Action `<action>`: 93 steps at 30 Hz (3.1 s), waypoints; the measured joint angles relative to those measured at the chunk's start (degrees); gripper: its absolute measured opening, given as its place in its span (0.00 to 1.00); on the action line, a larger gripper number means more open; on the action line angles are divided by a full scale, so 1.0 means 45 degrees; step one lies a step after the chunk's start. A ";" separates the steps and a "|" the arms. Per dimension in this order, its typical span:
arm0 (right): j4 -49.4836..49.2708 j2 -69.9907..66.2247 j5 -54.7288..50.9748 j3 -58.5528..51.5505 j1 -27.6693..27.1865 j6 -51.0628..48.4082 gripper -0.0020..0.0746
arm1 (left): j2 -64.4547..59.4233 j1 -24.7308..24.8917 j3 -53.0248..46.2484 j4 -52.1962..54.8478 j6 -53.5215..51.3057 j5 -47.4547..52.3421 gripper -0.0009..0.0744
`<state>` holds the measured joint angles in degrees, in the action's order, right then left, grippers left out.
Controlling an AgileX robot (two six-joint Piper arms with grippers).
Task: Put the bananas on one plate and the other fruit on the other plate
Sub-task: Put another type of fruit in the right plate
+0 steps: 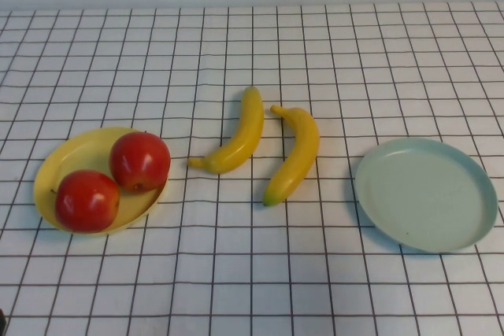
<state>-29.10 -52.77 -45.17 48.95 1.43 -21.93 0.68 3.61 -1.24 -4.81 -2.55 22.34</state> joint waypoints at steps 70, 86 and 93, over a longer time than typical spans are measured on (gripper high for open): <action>0.7260 -1.5597 -0.5673 1.6565 0.6432 0.9533 0.44 | 0.0000 0.0000 0.0000 0.0000 0.0000 0.0000 0.01; 0.8199 -1.1415 -0.5010 0.7299 0.3606 0.8529 0.44 | 0.0000 0.0000 0.0000 0.0000 0.0000 0.0000 0.01; 0.8073 -1.1439 -0.3590 0.6886 0.2433 0.7801 0.45 | 0.0000 0.0000 0.0000 0.0000 0.0000 0.0000 0.01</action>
<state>7.23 -104.24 -61.33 79.94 12.37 13.17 0.68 3.61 -1.24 -4.81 -2.55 22.34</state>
